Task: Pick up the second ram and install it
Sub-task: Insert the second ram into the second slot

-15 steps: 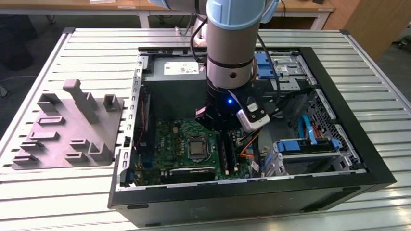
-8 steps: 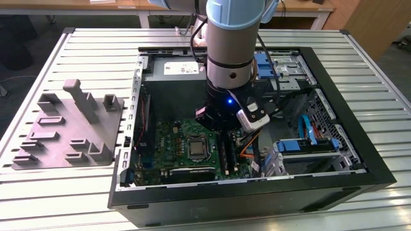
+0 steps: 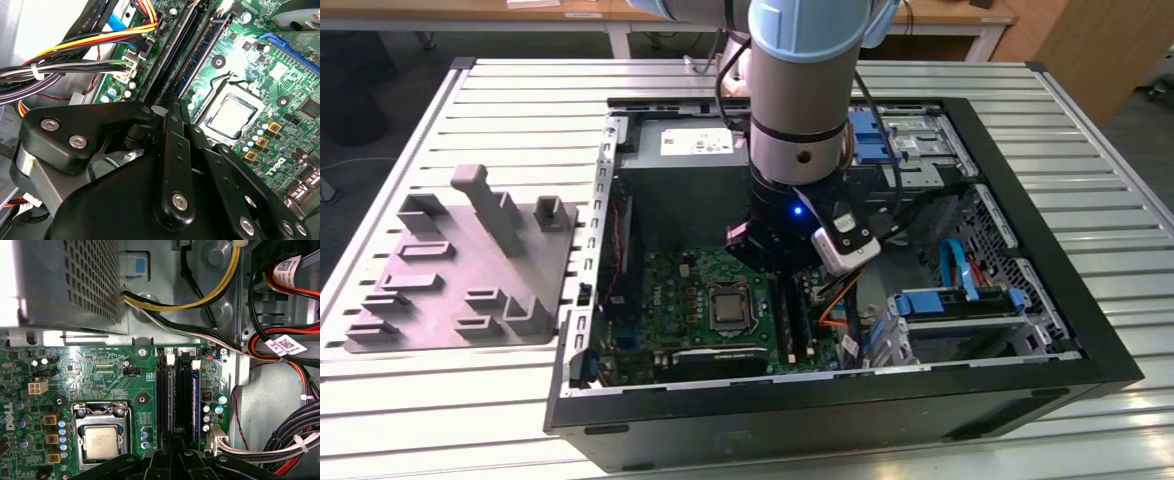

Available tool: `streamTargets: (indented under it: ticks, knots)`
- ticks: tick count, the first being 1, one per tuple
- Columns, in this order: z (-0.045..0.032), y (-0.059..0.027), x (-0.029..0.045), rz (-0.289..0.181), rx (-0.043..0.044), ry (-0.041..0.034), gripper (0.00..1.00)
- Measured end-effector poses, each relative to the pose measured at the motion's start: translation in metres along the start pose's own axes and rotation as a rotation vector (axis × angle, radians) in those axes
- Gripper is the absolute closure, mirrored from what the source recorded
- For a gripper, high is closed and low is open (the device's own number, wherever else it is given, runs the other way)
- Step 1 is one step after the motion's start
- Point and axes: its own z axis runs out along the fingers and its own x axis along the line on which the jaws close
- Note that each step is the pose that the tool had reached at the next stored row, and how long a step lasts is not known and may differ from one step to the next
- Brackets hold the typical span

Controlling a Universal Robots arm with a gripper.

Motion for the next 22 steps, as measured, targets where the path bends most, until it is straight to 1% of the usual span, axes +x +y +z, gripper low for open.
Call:
streamTargets:
  ticks: [4,5,6,8,12,22]
  knots:
    - [0.0002,0.0,0.0,0.0,-0.0004,-0.0002,0.88]
    - [0.0003,0.0,0.0,0.0,-0.0005,-0.0002,0.82]
    - [0.0001,0.0,0.0,0.0,-0.0003,-0.0001,0.82]
    - [-0.0029,-0.0002,-0.0002,0.0,-0.0005,-0.0002,0.82]
    - [-0.0152,-0.0016,-0.0006,0.0,-0.0001,-0.0002,0.82]
    - [-0.049,-0.0051,-0.0021,0.0,-0.0001,-0.0006,0.82]
